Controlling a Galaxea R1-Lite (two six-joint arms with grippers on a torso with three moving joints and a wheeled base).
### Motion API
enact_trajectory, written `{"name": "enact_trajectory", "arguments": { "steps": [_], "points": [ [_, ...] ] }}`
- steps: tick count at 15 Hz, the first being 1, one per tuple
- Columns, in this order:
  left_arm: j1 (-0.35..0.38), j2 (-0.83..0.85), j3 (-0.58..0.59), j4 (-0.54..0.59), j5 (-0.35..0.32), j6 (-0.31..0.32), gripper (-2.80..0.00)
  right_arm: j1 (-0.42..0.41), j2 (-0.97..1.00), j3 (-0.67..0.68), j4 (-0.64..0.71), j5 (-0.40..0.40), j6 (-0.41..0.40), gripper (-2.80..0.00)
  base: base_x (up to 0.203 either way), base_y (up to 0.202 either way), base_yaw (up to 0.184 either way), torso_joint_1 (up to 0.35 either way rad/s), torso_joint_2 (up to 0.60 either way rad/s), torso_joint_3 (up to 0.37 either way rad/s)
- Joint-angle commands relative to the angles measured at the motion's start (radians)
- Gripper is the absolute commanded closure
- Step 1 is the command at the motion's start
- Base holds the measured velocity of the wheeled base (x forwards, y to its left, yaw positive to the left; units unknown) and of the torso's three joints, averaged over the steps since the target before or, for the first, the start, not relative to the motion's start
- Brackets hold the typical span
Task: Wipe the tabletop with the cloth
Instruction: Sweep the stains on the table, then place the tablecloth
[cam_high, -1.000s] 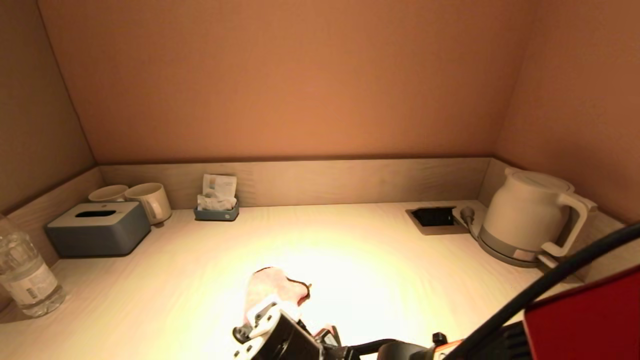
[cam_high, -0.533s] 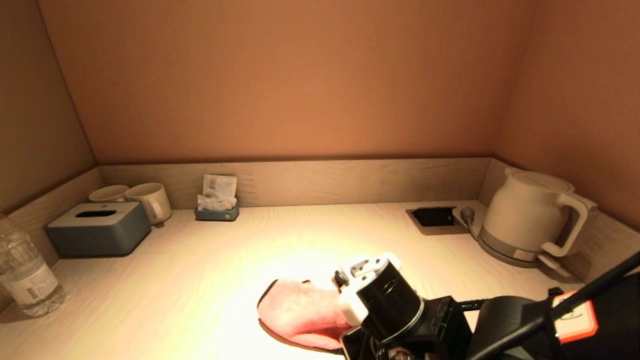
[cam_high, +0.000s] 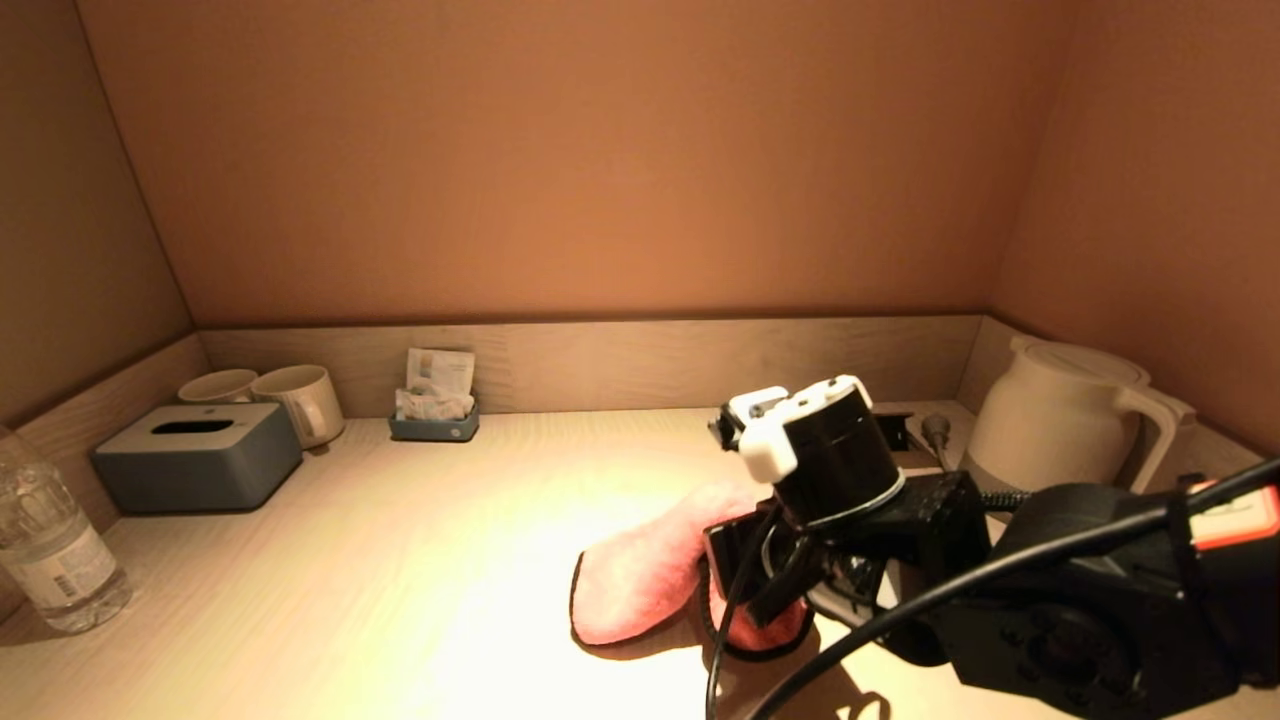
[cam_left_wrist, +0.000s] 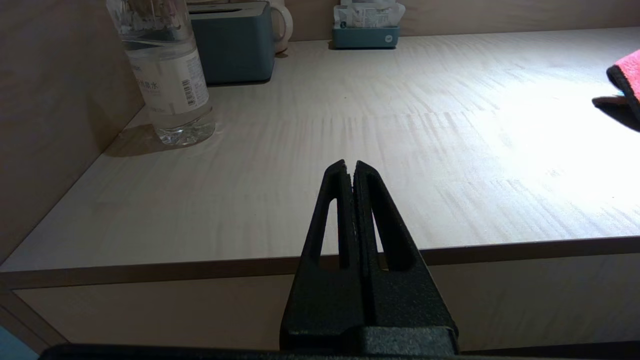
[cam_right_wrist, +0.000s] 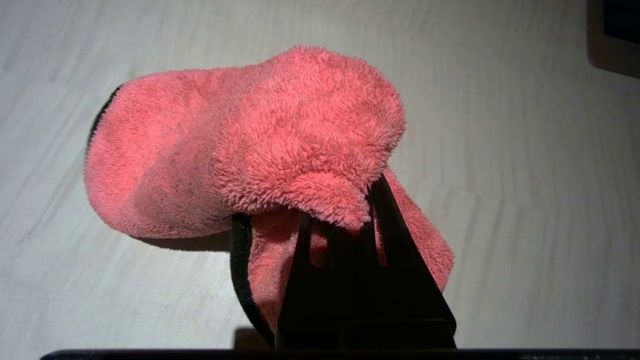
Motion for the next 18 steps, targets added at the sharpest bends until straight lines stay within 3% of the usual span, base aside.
{"name": "enact_trajectory", "arguments": {
  "steps": [1,9,14,18],
  "points": [
    [-0.001,0.001,0.0,0.0,0.0,0.0,0.0,-0.038,-0.029,-0.033,-0.001,-0.007,-0.004,0.0,0.0,0.0,0.0,0.0,0.0,0.0],
    [-0.001,0.001,0.0,0.0,0.0,0.0,0.0,-0.22,-0.195,-0.017,0.0,-0.006,-0.028,0.0,0.0,0.0,0.0,0.0,0.0,0.0],
    [0.001,0.001,-0.001,0.0,0.0,0.0,0.0,-0.365,-0.315,0.075,-0.001,-0.001,-0.027,0.0,0.0,0.0,0.0,0.0,0.0,0.0],
    [0.001,0.001,0.0,0.0,0.0,0.0,0.0,-0.546,-0.329,0.129,-0.004,0.014,-0.024,0.0,0.0,0.0,0.0,0.0,0.0,0.0]
  ]
}}
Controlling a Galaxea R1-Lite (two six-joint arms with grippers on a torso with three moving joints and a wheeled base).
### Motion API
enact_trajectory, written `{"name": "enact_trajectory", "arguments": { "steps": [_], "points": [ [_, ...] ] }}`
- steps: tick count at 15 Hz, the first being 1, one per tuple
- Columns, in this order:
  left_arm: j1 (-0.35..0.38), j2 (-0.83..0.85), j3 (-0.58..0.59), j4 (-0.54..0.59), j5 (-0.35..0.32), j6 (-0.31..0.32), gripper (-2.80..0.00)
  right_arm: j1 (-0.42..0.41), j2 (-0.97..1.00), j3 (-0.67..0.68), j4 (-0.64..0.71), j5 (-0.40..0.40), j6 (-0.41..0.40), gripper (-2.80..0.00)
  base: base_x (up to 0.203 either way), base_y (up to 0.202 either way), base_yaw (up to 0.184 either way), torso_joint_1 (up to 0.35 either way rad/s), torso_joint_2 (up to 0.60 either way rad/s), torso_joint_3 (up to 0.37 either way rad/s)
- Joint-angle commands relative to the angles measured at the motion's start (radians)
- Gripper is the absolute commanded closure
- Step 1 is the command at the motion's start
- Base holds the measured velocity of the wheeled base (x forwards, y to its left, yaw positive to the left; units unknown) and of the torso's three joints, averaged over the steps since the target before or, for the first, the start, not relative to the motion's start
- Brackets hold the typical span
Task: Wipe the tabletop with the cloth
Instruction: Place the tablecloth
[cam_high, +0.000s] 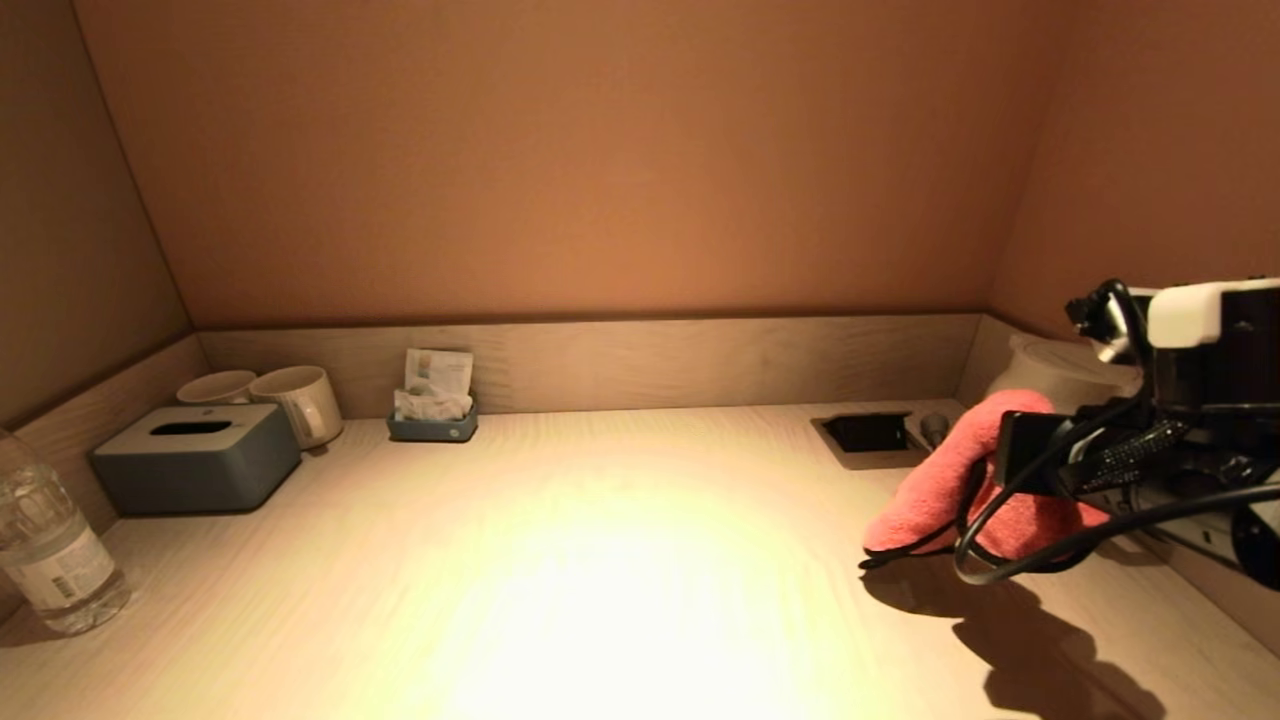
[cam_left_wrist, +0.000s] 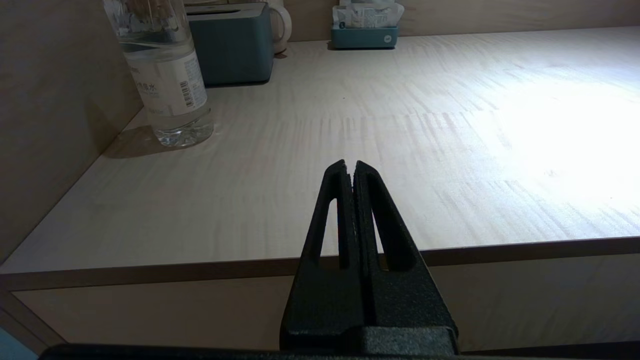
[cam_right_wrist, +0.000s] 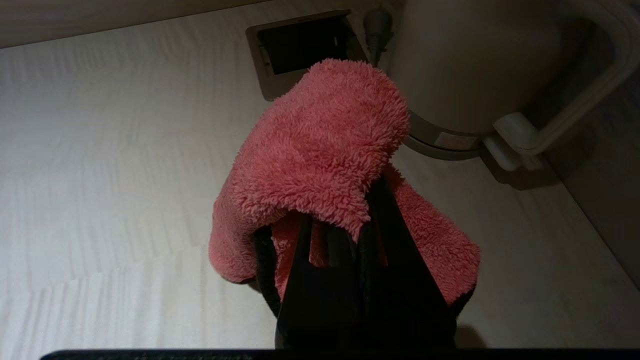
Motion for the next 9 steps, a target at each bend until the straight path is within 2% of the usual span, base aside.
{"name": "enact_trajectory", "arguments": {
  "steps": [1,2,5,7,9],
  "points": [
    [0.0,0.001,0.0,0.0,0.0,0.0,0.0,-0.033,-0.009,0.012,-0.002,0.003,0.001,0.0,0.0,0.0,0.0,0.0,0.0,0.0],
    [-0.002,0.001,0.0,0.0,0.0,0.0,0.0,-0.061,-0.006,0.013,-0.003,0.012,0.001,0.0,0.0,0.0,0.0,0.0,0.0,0.0],
    [-0.002,0.001,0.0,0.0,0.0,0.0,0.0,-0.273,0.035,0.014,-0.028,0.076,0.0,0.0,0.0,0.0,0.0,0.0,0.0,0.0],
    [0.0,0.001,0.0,0.0,0.0,0.0,0.0,-0.339,0.085,0.012,-0.062,0.108,-0.005,0.0,0.0,0.0,0.0,0.0,0.0,0.0],
    [0.0,0.001,0.0,0.0,0.0,0.0,0.0,-0.457,0.174,0.013,-0.128,0.152,-0.019,0.0,0.0,0.0,0.0,0.0,0.0,0.0]
  ]
}}
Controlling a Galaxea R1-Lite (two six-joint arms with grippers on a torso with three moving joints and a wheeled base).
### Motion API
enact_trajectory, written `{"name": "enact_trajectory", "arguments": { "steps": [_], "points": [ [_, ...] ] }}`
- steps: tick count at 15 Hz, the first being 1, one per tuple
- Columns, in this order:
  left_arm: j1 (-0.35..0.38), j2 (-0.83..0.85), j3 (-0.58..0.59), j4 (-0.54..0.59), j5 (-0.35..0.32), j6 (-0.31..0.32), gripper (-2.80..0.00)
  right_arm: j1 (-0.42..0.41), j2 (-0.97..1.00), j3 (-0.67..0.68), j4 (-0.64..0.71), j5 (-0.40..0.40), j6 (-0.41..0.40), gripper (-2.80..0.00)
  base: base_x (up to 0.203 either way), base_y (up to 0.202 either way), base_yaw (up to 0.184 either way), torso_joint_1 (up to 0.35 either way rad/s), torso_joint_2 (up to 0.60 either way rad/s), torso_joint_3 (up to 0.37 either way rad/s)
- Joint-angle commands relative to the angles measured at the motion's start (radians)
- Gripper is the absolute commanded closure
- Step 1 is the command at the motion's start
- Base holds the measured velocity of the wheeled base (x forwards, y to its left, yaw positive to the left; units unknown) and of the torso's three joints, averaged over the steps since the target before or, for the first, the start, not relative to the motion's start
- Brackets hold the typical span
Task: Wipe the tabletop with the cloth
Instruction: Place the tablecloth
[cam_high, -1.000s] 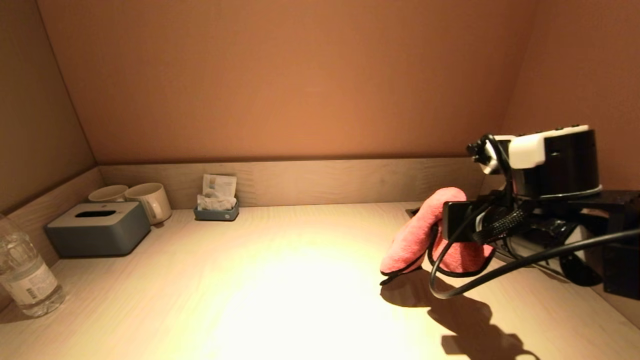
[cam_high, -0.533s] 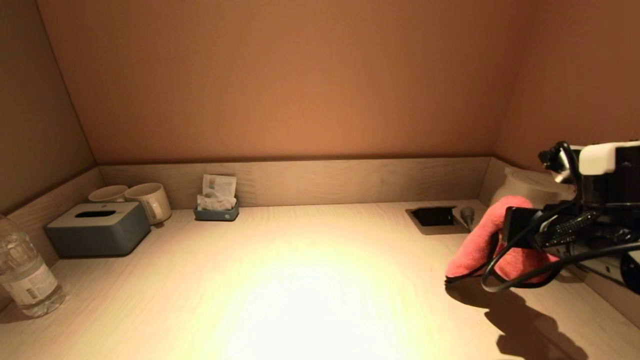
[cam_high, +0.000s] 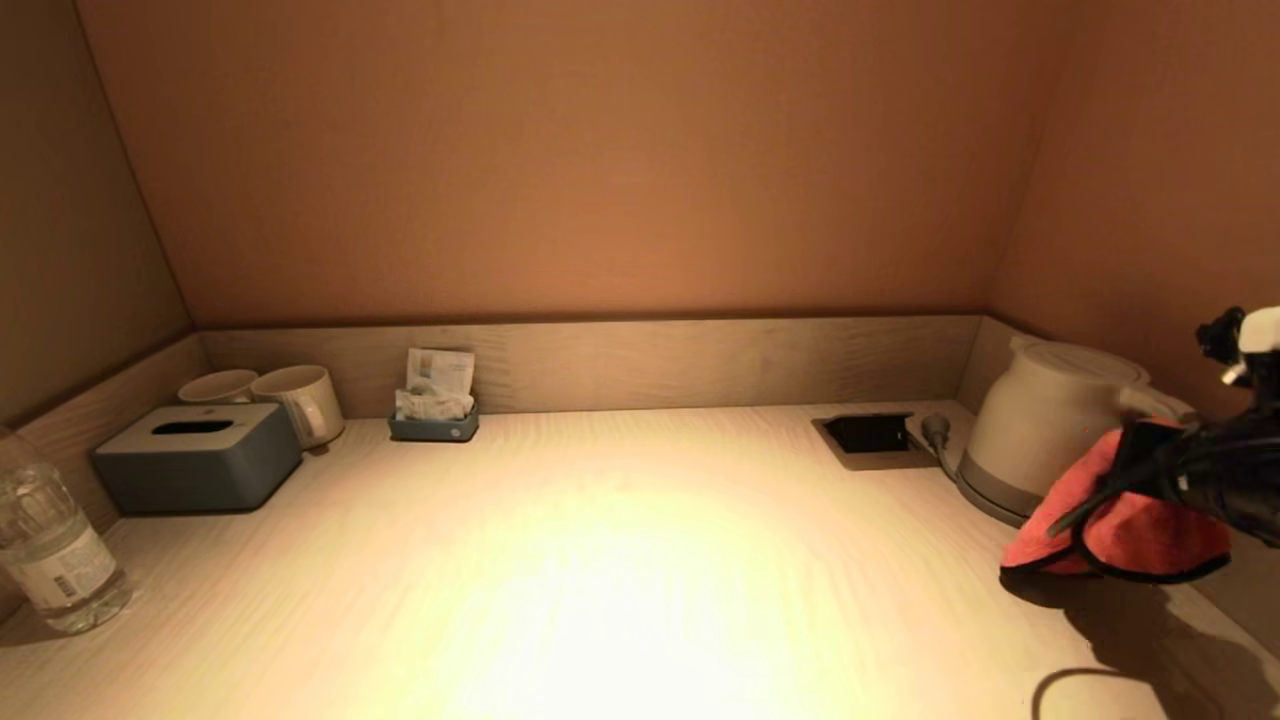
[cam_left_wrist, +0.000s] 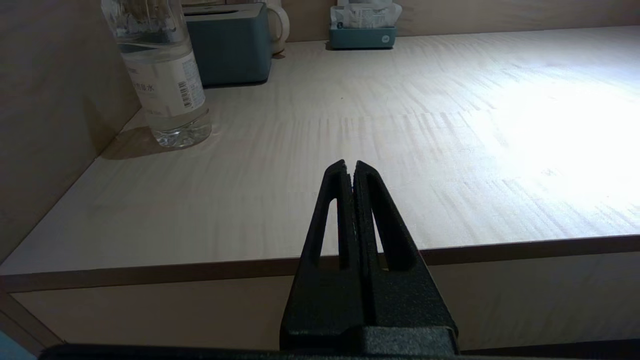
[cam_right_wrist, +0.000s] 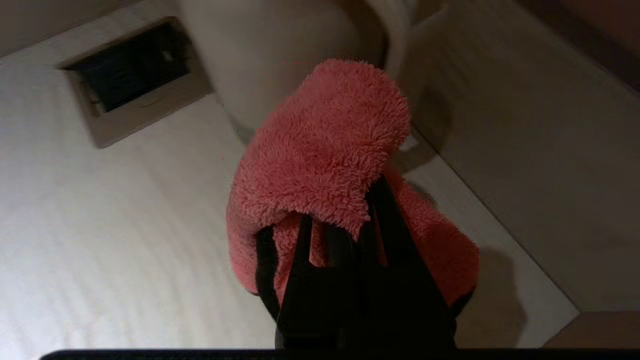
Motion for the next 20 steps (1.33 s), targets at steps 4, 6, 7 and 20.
{"name": "enact_trajectory", "arguments": {
  "steps": [4,6,7,20],
  "points": [
    [0.002,0.001,0.0,0.0,0.0,0.0,0.0,-0.078,0.139,0.002,-0.105,0.066,-0.007,0.0,0.0,0.0,0.0,0.0,0.0,0.0],
    [0.0,0.001,0.0,0.0,0.0,0.0,0.0,-0.079,0.138,0.001,-0.107,0.066,-0.006,0.0,0.0,0.0,0.0,0.0,0.0,0.0],
    [0.002,0.001,0.0,0.0,0.0,0.0,0.0,-0.079,0.133,0.001,-0.107,0.066,-0.005,0.0,0.0,0.0,0.0,0.0,0.0,0.0],
    [0.001,0.0,0.0,0.0,0.0,0.0,0.0,-0.069,0.122,0.025,-0.108,0.069,-0.01,-2.8,0.0,0.0,0.0,0.0,0.0,0.0]
  ]
}}
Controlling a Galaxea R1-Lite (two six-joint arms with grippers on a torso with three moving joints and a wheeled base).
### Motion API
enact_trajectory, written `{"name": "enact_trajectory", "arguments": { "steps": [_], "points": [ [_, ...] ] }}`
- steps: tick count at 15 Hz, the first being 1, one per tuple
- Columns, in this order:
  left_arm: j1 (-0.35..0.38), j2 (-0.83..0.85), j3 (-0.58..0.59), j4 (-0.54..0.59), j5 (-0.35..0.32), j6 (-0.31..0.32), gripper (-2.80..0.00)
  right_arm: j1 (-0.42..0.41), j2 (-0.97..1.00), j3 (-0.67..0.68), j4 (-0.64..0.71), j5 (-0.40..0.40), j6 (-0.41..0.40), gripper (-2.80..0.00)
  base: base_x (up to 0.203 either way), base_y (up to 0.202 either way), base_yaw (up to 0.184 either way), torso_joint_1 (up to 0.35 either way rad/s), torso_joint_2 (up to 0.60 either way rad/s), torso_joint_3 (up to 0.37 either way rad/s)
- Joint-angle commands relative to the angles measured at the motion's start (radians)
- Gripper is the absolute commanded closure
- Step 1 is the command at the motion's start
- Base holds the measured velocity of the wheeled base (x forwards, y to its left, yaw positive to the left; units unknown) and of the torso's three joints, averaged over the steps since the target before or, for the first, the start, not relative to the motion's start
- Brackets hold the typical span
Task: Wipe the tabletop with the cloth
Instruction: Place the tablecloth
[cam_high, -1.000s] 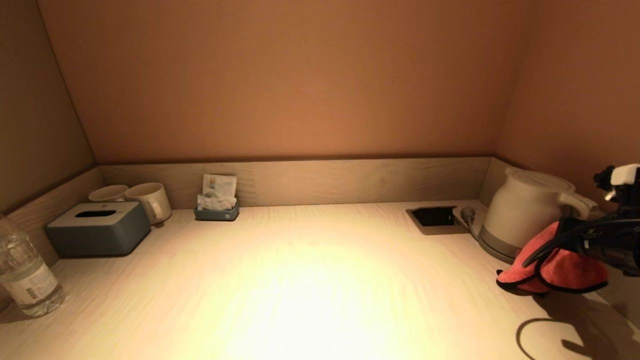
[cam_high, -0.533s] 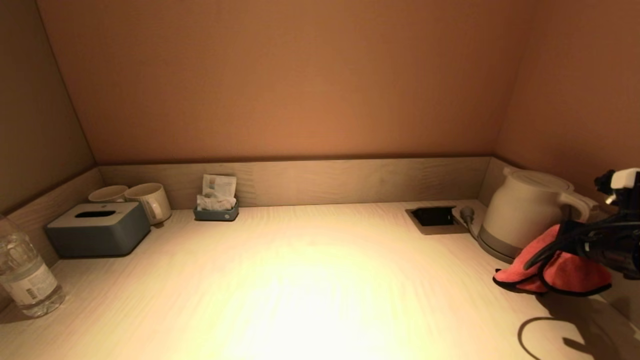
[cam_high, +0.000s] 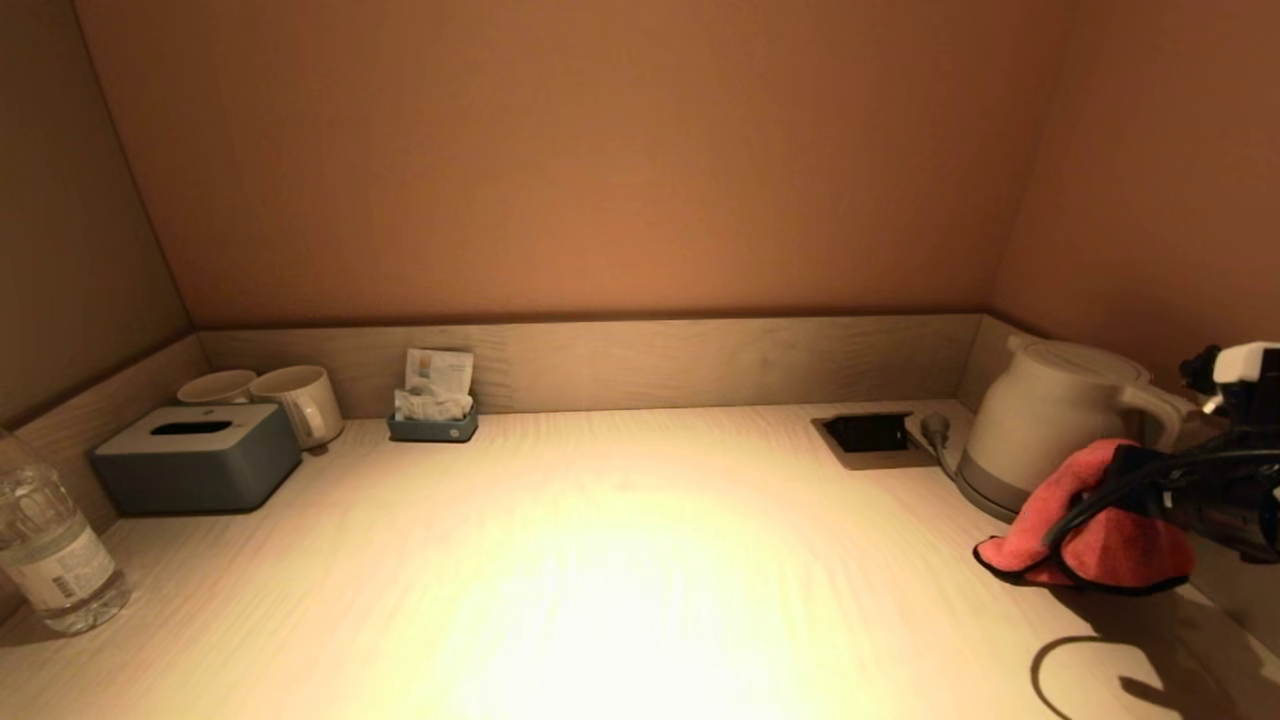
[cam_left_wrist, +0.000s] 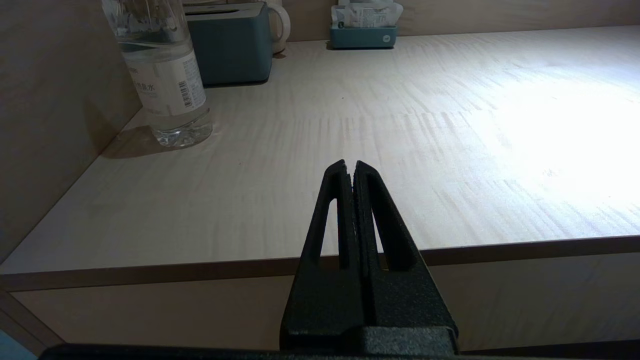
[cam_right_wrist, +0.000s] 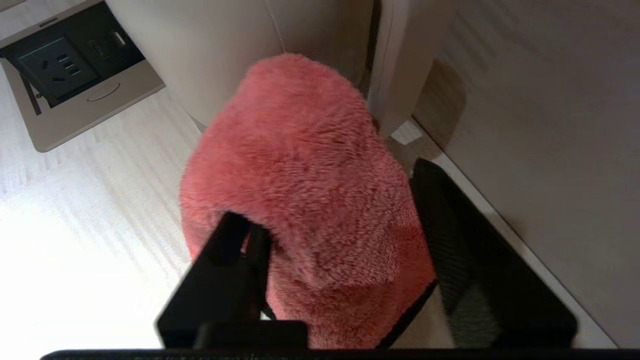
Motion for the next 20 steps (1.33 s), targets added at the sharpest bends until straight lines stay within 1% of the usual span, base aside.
{"name": "enact_trajectory", "arguments": {
  "steps": [1,4,9,11,13,14,15,17,18,20],
  "points": [
    [-0.001,0.0,0.0,0.0,0.0,0.0,0.0,0.001,-0.002,0.001,-0.002,-0.001,0.001,-2.8,0.0,0.0,0.0,0.0,0.0,0.0],
    [0.001,0.0,0.0,0.0,0.0,0.0,0.0,0.012,-0.04,0.014,-0.001,-0.001,-0.003,-2.8,0.0,0.0,0.0,0.0,0.0,0.0],
    [0.001,0.001,-0.002,0.0,0.0,0.0,0.0,0.088,-0.174,0.127,0.002,-0.001,-0.053,-2.8,0.0,0.0,0.0,0.0,0.0,0.0],
    [0.001,0.001,-0.002,0.0,0.0,0.0,0.0,0.099,-0.198,0.153,0.005,-0.001,-0.073,-2.8,0.0,0.0,0.0,0.0,0.0,0.0],
    [0.001,0.001,0.0,0.0,0.0,0.0,0.0,0.099,-0.209,0.21,0.011,0.033,-0.133,-2.8,0.0,0.0,0.0,0.0,0.0,0.0],
    [-0.001,0.001,-0.002,0.0,0.0,0.0,0.0,0.097,-0.206,0.214,0.017,0.042,-0.146,-2.8,0.0,0.0,0.0,0.0,0.0,0.0],
    [0.001,0.001,0.0,0.0,0.0,0.0,0.0,0.091,-0.181,0.207,0.034,0.044,-0.147,-2.8,0.0,0.0,0.0,0.0,0.0,0.0],
    [-0.001,0.001,0.0,0.0,0.0,0.0,0.0,0.087,-0.152,0.156,0.137,0.058,-0.142,-2.8,0.0,0.0,0.0,0.0,0.0,0.0],
    [0.001,0.001,0.0,0.0,0.0,0.0,0.0,0.085,-0.144,0.144,0.16,0.07,-0.135,-2.8,0.0,0.0,0.0,0.0,0.0,0.0],
    [0.001,0.001,0.0,0.0,0.0,0.0,0.0,0.079,-0.121,0.068,0.23,0.081,-0.117,-2.8,0.0,0.0,0.0,0.0,0.0,0.0]
  ]
}}
